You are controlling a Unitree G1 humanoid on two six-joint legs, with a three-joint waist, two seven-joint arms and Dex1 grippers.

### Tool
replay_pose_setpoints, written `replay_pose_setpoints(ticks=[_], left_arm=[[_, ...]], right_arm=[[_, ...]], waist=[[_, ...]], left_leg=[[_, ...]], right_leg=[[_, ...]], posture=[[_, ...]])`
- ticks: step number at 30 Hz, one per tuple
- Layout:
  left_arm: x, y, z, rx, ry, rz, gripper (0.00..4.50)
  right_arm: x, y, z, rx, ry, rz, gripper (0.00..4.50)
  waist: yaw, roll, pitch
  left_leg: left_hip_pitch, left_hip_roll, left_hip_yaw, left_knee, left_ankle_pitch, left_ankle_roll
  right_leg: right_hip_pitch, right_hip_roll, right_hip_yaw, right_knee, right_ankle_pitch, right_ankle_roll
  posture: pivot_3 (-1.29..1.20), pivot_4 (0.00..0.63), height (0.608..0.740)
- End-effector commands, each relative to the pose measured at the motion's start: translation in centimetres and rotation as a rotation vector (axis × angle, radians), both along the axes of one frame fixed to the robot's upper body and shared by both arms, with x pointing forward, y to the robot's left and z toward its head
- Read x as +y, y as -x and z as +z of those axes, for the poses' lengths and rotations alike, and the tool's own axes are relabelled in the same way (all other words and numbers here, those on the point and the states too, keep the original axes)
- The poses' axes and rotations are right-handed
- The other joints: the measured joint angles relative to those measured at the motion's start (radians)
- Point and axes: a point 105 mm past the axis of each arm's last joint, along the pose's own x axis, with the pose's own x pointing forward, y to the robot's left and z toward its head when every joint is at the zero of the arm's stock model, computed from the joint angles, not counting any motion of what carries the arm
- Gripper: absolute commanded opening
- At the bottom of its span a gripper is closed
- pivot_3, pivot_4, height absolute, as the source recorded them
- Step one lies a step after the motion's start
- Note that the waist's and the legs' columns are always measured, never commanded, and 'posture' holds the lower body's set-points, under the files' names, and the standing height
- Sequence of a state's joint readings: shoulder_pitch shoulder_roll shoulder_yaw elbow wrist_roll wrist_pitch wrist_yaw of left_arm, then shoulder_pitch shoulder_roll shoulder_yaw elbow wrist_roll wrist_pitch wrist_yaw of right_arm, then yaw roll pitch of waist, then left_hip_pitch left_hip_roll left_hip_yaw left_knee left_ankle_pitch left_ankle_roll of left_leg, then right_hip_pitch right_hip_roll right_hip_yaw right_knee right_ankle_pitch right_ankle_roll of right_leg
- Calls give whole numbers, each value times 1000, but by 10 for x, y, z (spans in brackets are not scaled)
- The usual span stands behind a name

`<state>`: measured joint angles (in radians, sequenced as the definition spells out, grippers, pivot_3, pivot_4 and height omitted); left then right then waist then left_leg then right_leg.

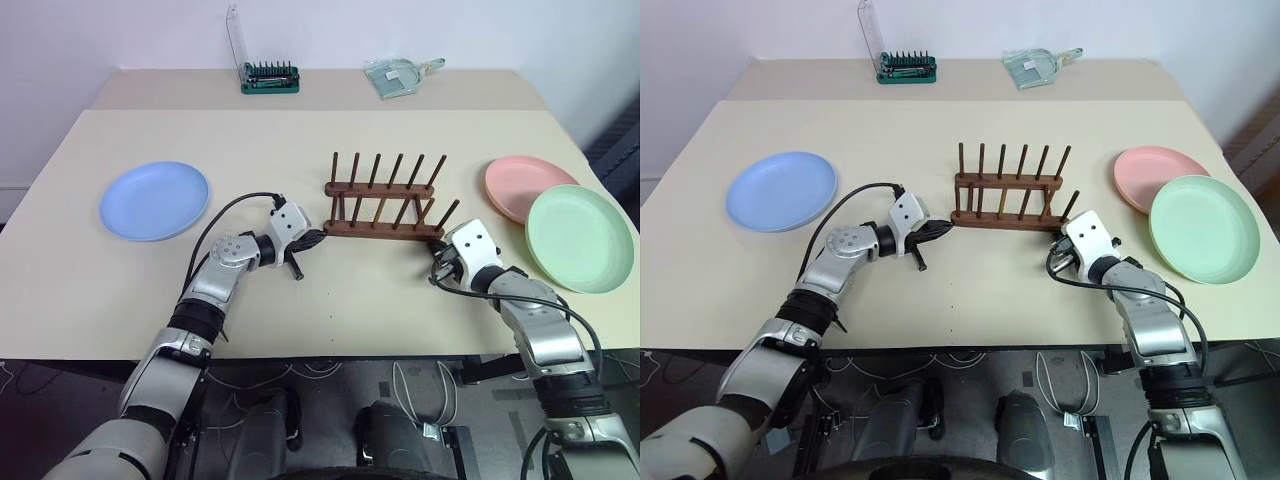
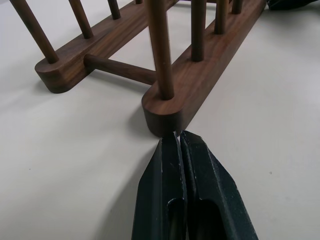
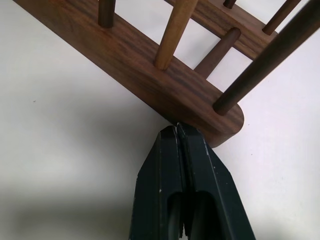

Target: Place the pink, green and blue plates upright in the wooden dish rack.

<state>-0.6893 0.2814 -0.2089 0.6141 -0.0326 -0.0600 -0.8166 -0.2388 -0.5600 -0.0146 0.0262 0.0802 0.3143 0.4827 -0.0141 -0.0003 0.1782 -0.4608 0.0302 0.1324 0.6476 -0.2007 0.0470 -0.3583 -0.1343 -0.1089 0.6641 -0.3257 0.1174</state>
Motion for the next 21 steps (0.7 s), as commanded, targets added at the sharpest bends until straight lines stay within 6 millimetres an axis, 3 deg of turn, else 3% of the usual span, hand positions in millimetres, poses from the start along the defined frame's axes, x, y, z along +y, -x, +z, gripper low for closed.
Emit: replay_pose_setpoints(ticks=[1, 9, 13, 17, 21], left_arm=[[0, -1, 3, -11, 8, -4, 54], [-3, 5, 1, -3, 12, -34, 54], [1, 19, 3, 40, 42, -105, 54], [12, 40, 3, 97, 53, -198, 0], [16, 46, 7, 115, 60, -222, 0]], right_arm=[[-1, -4, 10, -49, 2, -5, 0], [-4, 0, 14, -60, 12, -3, 0], [-14, 12, 32, -68, 15, 20, 0], [-36, 25, 60, -72, 52, 11, 1748], [-61, 15, 84, -107, 167, -62, 3855]], waist=[[0, 0, 0], [0, 0, 0], [0, 0, 0], [-2, 1, 0], [-4, 1, 0]], left_leg=[[0, 0, 0, 0, 0, 0], [0, 0, 0, 0, 0, 0], [0, 0, 0, 0, 0, 0], [-1, 0, 1, -1, 0, 0], [0, 1, 0, -1, 0, -1]], right_leg=[[0, 0, 0, 0, 0, 0], [0, 0, 0, 0, 0, 0], [0, 0, 0, 0, 0, 0], [-1, 0, 0, -1, 0, 0], [0, 0, 0, -1, 0, -1]], posture=[[0, 150, 736], [0, 150, 736], [0, 150, 736], [0, 150, 736], [0, 150, 736]])
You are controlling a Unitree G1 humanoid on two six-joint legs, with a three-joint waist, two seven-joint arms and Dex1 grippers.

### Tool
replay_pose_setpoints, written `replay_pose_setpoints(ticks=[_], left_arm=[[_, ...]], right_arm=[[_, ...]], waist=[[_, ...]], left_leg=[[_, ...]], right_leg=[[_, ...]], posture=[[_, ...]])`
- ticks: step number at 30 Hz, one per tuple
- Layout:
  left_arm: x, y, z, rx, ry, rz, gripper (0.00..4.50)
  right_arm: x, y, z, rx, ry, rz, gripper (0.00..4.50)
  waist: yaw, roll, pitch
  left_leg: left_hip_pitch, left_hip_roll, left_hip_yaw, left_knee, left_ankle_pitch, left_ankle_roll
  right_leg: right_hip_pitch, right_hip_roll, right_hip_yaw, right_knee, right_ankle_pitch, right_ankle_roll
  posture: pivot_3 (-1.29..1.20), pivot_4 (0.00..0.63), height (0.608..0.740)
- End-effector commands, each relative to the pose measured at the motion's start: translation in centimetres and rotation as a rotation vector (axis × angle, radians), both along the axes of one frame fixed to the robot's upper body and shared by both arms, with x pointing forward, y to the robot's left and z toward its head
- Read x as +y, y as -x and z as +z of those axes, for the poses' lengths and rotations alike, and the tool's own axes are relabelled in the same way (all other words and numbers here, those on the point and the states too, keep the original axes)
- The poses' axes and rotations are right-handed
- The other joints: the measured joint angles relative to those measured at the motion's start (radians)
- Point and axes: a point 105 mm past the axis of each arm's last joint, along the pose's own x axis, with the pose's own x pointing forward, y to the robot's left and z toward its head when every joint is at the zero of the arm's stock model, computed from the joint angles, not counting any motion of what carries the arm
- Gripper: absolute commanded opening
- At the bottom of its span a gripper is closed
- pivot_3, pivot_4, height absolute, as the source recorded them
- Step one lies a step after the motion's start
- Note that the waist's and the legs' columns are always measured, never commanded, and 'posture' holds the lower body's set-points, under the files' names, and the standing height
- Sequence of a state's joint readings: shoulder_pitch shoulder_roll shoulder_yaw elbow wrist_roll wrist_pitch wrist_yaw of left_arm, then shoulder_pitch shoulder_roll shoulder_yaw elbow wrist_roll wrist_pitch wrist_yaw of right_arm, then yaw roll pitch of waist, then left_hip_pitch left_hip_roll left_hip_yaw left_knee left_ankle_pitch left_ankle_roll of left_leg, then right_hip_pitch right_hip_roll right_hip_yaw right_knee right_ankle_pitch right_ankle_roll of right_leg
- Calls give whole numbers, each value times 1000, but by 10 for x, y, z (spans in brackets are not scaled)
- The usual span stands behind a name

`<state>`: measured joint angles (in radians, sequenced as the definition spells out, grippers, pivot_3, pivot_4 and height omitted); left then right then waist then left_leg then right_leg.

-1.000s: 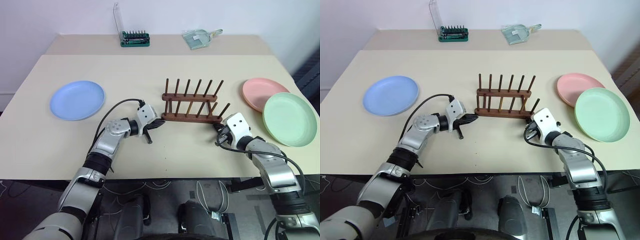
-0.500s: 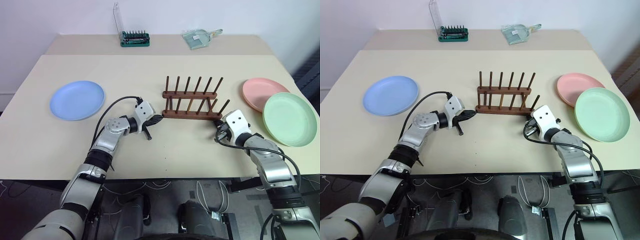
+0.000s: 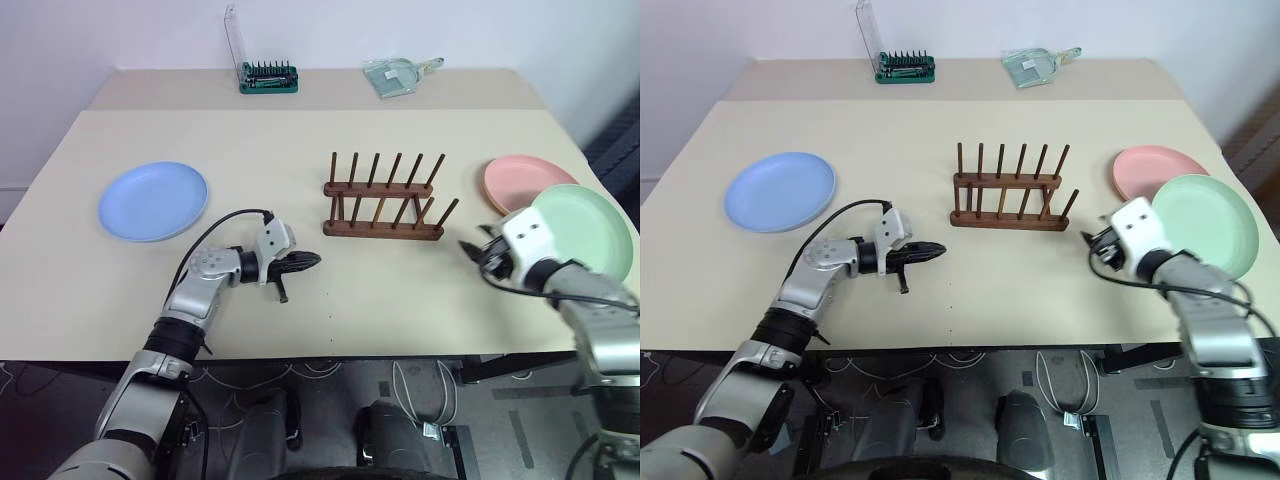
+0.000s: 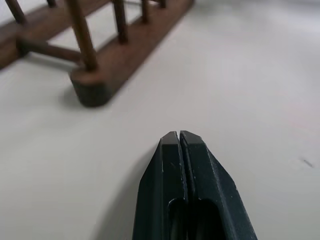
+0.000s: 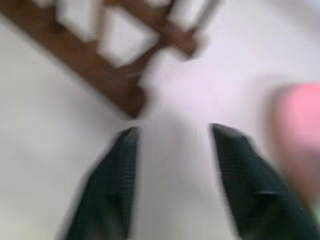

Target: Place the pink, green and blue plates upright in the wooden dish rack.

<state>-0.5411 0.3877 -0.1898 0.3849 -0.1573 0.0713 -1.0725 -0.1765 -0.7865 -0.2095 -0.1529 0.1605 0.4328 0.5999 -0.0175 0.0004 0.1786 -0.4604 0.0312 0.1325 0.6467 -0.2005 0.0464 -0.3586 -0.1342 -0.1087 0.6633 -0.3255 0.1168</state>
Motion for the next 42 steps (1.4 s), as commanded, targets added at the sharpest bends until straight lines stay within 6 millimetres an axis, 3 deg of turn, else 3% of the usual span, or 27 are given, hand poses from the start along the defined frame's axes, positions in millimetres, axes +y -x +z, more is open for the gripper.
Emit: replay_pose_setpoints(ticks=[1, 4, 7, 12, 17, 23, 26, 33, 39, 42], left_arm=[[-3, 3, 15, -27, 34, -34, 0], [-4, 3, 18, -29, 38, -30, 0], [-6, 3, 20, -34, 42, -36, 0], [-7, 4, 21, -41, 44, -35, 0], [-2, 5, 21, -46, 43, -8, 0], [2, 8, 20, -49, 39, 8, 0], [3, 8, 20, -51, 33, 13, 0], [2, 8, 20, -56, 25, 13, 0], [0, 7, 20, -54, 23, 5, 0], [-1, 7, 20, -55, 22, 2, 0]], right_arm=[[-12, -12, 22, -51, 79, -35, 4324], [-20, -24, 20, -30, 130, -55, 4418], [-38, -53, 22, -13, 154, -142, 4418], [-50, -85, 15, 51, 191, -200, 4418], [-54, -99, 0, 101, 229, -214, 4418], [-53, -101, -17, 134, 290, -205, 4418], [-50, -102, -21, 139, 301, -189, 3590], [-44, -103, -23, 133, 295, -154, 48], [-33, -102, -13, 73, 287, -86, 48], [-19, -102, 3, -15, 270, -17, 48]], waist=[[-2, 0, 0], [1, 0, 0], [-4, 0, 0], [-4, 1, 1], [-3, 1, 1], [-5, 1, 1], [-6, 1, 1], [-5, 1, 1], [-6, 1, 1], [-7, 2, 1]], left_leg=[[0, 0, 0, 0, 0, 0], [0, 0, 0, 0, 0, 0], [-1, 0, 1, 0, 0, 0], [-1, 0, 2, 0, 1, 0], [-2, 0, 3, 0, 1, -1], [-1, 0, 3, 0, 1, -1], [0, 0, 3, 0, 1, -1], [-1, 0, 3, 0, 1, -1], [-1, 0, 3, 0, 1, -1], [-1, 0, 3, 0, 1, -2]], right_leg=[[0, 0, 0, 0, 0, 0], [0, 0, 0, 0, 0, 0], [-1, 0, 0, 0, 0, 0], [-2, 0, 1, 1, 0, 0], [-3, 0, 1, 1, 0, 0], [-2, 0, 1, 1, 0, 0], [-2, 0, 1, 1, 0, 0], [-2, 0, 1, 1, 0, 0], [-2, 0, 1, 1, 0, 0], [-2, 0, 1, 1, 0, 0]], posture=[[0, 150, 736], [0, 150, 736], [0, 150, 736], [0, 150, 736], [0, 150, 736], [0, 150, 736], [0, 150, 736], [0, 150, 736], [0, 150, 736], [0, 150, 736]])
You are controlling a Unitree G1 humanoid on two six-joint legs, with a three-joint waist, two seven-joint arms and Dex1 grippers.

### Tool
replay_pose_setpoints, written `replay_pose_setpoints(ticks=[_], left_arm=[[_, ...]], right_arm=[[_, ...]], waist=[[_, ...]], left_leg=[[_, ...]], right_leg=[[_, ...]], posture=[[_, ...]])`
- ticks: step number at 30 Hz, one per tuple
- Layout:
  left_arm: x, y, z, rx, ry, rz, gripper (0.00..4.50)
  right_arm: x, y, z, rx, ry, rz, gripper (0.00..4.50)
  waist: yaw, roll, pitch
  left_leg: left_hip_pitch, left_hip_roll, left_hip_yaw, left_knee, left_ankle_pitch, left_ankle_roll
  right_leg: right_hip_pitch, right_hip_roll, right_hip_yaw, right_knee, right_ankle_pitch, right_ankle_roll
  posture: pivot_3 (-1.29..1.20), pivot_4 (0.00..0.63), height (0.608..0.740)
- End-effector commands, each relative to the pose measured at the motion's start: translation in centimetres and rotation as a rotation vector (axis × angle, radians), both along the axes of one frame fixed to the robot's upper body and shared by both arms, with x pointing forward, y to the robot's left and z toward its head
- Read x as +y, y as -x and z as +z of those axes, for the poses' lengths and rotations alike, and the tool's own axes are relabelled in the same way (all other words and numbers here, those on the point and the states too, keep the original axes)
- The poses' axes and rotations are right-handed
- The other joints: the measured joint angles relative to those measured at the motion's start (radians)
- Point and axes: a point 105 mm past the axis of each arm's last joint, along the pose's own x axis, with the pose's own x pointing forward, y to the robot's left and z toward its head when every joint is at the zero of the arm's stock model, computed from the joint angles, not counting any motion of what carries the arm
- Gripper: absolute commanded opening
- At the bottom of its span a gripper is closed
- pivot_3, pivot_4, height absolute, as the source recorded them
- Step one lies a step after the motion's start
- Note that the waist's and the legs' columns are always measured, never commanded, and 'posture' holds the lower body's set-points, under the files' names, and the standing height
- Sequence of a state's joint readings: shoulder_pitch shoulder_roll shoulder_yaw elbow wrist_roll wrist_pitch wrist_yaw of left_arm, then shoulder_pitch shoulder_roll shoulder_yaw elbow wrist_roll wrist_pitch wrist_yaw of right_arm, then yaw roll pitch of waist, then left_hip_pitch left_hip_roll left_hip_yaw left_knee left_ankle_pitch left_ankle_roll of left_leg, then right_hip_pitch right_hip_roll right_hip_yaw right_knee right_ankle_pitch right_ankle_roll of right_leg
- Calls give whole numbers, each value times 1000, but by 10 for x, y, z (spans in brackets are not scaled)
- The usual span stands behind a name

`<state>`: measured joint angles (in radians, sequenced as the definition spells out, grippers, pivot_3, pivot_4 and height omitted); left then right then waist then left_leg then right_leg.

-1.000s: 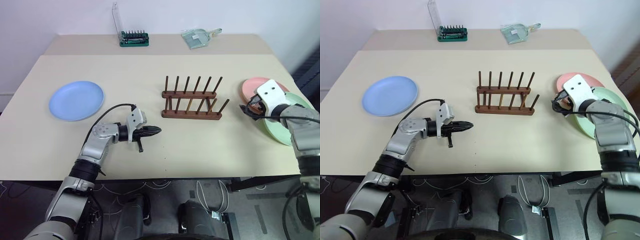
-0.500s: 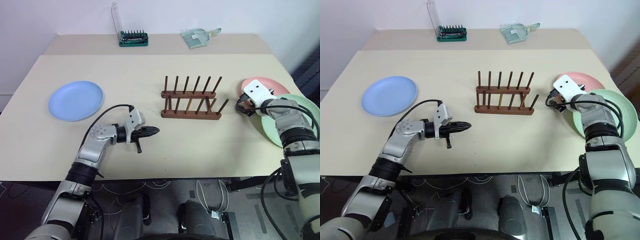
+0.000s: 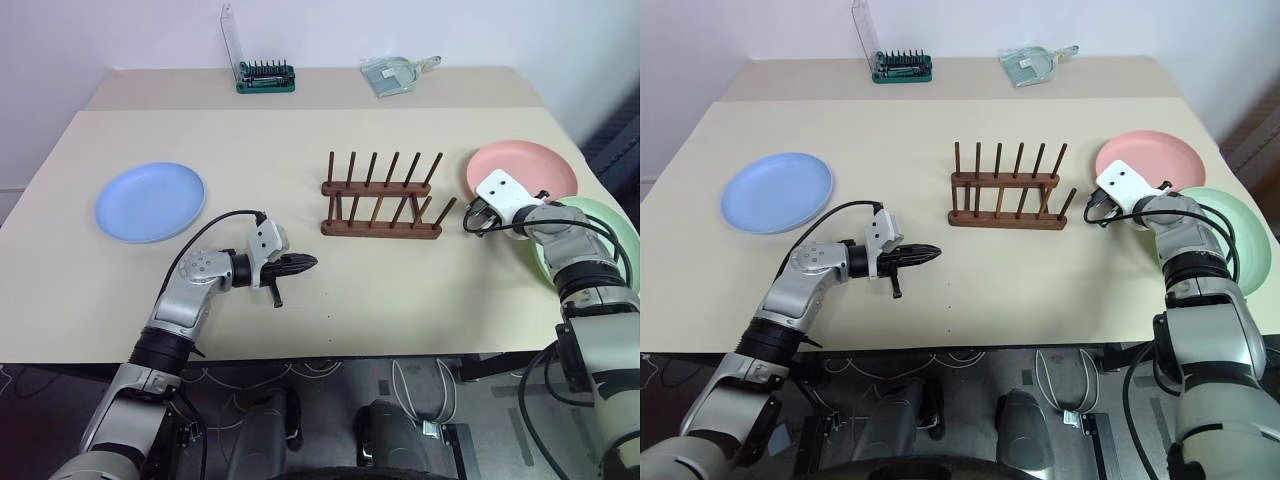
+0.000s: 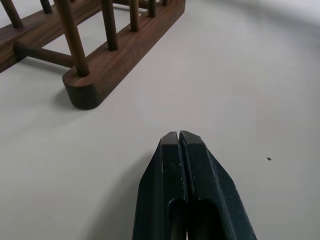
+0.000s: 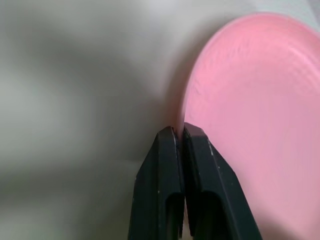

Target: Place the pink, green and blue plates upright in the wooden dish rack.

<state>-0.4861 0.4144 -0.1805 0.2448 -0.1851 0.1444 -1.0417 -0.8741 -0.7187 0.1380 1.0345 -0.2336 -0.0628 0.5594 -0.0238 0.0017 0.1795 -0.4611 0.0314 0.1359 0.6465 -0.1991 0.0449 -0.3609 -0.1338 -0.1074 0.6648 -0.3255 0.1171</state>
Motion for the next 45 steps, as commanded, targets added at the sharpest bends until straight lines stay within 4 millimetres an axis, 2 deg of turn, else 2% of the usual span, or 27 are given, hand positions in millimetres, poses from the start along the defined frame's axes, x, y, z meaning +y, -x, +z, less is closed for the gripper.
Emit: replay_pose_setpoints(ticks=[1, 3, 7, 14, 16, 18, 21, 24, 29, 35, 45], left_arm=[[-3, -2, 11, -43, 6, -17, 0], [-3, -2, 11, -42, 7, -18, 0], [-5, -1, 13, -39, 19, -28, 0], [-3, 0, 16, -34, 31, -35, 0], [-1, -1, 18, -29, 40, -34, 0], [0, -1, 20, -23, 54, -39, 0], [0, 0, 22, -18, 64, -45, 0], [0, 5, 28, -12, 103, -76, 0], [0, 9, 42, -22, 179, -102, 0], [3, 12, 44, -19, 191, -98, 0], [4, 15, 49, -27, 215, -105, 0]], right_arm=[[16, -3, 36, -143, -25, 98, 48], [21, -3, 48, -204, -53, 114, 48], [43, 8, 99, -431, -114, 206, 48], [50, 39, 165, -643, -200, 256, 48], [66, 57, 187, -671, -390, 356, 48], [85, 78, 199, -634, -604, 492, 48], [101, 102, 204, -557, -767, 627, 48], [115, 120, 199, -422, -1020, 748, 48], [117, 125, 188, -278, -1267, 765, 48], [118, 130, 182, -223, -1375, 771, 48], [104, 115, 174, -248, -1447, 673, 48]], waist=[[1, 0, 0], [2, 1, 0], [5, 1, 1], [8, 1, 1], [9, 1, 1], [9, 1, 1], [9, 1, 1], [9, 0, 0], [9, 0, 0], [10, 0, 0], [10, 0, 0]], left_leg=[[0, 0, 0, 0, 0, 0], [0, 0, 0, 0, 0, 0], [0, 0, 0, 0, 0, 0], [-1, 0, 0, 0, 0, 0], [-1, 0, 0, 0, 0, 0], [-1, 0, 0, 0, 0, 0], [-1, 0, -1, 0, 0, 0], [0, 0, -1, 0, -1, 1], [-1, 0, -2, 0, -1, 1], [-1, 0, -1, 0, -1, 2], [-1, 0, -1, 0, -2, 4]], right_leg=[[0, 0, 0, 0, 0, 0], [0, 0, 0, 0, 0, 0], [-1, 0, 0, 0, 0, 0], [-1, 0, 0, 0, 0, 0], [-1, 0, 0, 0, 0, 0], [-1, 0, 0, 0, 0, 0], [0, 0, 0, 0, 0, 0], [0, -1, 0, 0, 0, 0], [0, -1, 0, 0, 0, 0], [0, -1, 0, -1, 0, 0], [-1, -1, 0, 0, 0, 0]], posture=[[0, 150, 736], [0, 150, 736], [0, 150, 736], [0, 150, 736], [0, 150, 736], [0, 150, 736], [0, 150, 736], [0, 150, 736], [0, 150, 736], [0, 150, 736], [0, 150, 736]])
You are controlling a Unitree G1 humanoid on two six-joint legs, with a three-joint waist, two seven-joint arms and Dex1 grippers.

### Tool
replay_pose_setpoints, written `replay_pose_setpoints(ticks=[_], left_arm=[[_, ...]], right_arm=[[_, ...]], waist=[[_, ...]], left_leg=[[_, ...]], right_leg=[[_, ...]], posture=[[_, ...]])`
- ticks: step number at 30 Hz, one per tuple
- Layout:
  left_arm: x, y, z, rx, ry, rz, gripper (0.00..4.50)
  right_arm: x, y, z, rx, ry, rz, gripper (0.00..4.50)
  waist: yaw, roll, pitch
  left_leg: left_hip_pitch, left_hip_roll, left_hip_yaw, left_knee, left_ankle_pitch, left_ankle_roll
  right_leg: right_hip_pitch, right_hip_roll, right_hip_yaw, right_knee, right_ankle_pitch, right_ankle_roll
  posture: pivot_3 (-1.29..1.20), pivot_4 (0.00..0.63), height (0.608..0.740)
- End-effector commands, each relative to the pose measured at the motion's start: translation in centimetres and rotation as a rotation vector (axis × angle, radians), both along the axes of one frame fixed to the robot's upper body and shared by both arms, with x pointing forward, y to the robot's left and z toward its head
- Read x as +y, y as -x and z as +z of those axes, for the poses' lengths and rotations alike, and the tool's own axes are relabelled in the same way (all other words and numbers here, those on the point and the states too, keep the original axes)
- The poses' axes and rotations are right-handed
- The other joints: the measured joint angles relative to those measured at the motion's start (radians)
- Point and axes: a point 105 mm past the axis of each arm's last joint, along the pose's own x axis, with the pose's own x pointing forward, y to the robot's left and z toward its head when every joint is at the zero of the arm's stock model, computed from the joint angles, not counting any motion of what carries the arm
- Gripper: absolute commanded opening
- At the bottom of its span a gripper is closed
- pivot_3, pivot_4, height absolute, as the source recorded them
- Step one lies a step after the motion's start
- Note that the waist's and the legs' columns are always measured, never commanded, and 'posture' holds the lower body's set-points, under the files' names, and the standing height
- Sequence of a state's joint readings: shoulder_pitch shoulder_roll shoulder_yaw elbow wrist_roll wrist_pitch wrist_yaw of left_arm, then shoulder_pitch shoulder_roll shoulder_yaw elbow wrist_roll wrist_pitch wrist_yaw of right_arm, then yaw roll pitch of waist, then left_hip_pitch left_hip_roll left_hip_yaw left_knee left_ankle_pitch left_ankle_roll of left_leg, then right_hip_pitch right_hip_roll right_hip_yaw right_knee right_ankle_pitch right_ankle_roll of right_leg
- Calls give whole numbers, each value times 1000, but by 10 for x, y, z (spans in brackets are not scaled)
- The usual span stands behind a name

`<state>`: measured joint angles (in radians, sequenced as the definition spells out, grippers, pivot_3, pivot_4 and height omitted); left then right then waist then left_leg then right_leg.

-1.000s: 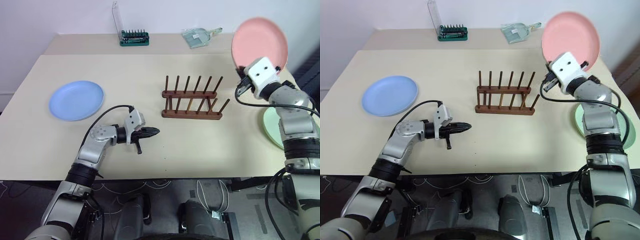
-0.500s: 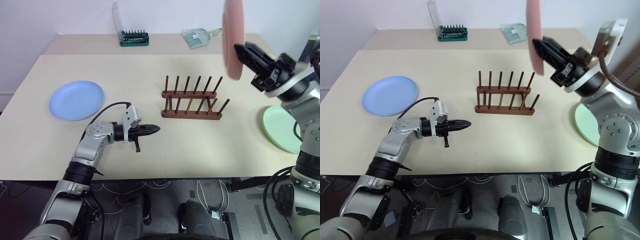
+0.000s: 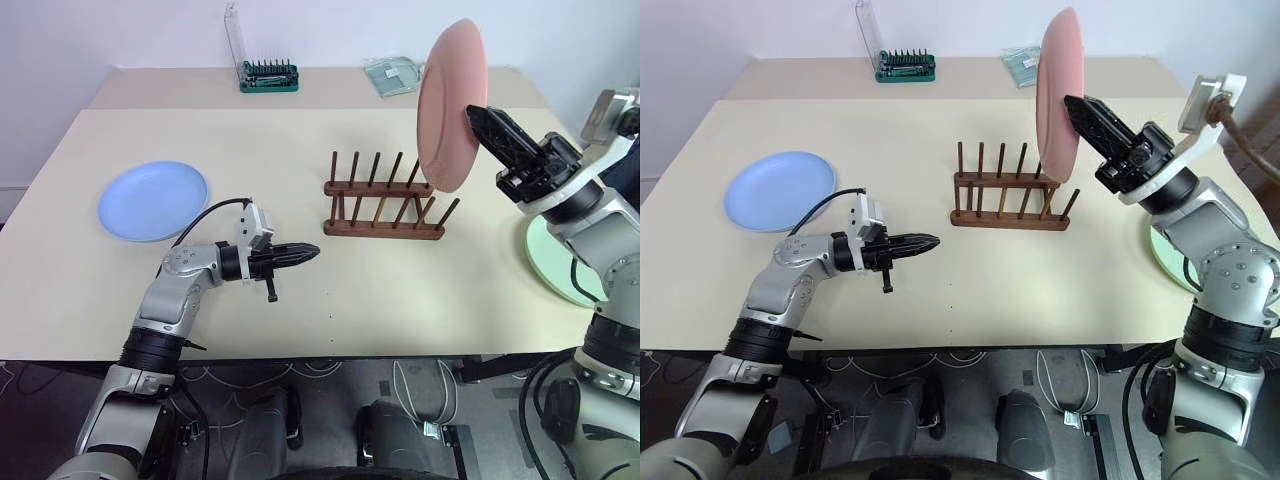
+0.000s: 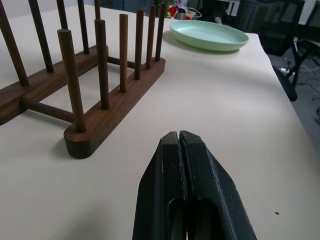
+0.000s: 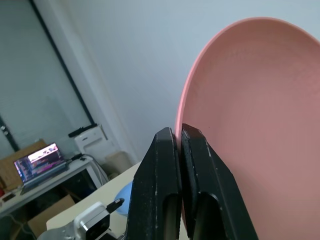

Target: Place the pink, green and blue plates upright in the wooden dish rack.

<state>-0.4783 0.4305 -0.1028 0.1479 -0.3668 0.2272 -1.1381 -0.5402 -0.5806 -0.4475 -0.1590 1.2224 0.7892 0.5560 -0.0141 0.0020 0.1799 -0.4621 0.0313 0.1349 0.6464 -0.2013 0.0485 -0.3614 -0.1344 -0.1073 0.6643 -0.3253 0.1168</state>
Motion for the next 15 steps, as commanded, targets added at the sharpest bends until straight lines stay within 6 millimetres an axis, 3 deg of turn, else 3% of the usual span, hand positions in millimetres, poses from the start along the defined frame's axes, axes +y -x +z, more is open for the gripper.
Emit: replay_pose_setpoints(ticks=[1, 15], left_arm=[[1, 3, 15, -54, 38, -11, 0], [1, -1, 26, -107, 93, 14, 0]], right_arm=[[-11, 1, 9, -38, -49, -35, 48], [-25, -9, -8, 30, -78, -88, 48]], waist=[[0, 0, 0], [0, 0, 0]], left_leg=[[0, 0, 0, 0, 0, 0], [0, 0, 0, 0, 0, 0]], right_leg=[[0, 0, 0, 0, 0, 0], [0, 0, 0, 0, 0, 0]], posture=[[0, 150, 736], [0, 150, 736]])
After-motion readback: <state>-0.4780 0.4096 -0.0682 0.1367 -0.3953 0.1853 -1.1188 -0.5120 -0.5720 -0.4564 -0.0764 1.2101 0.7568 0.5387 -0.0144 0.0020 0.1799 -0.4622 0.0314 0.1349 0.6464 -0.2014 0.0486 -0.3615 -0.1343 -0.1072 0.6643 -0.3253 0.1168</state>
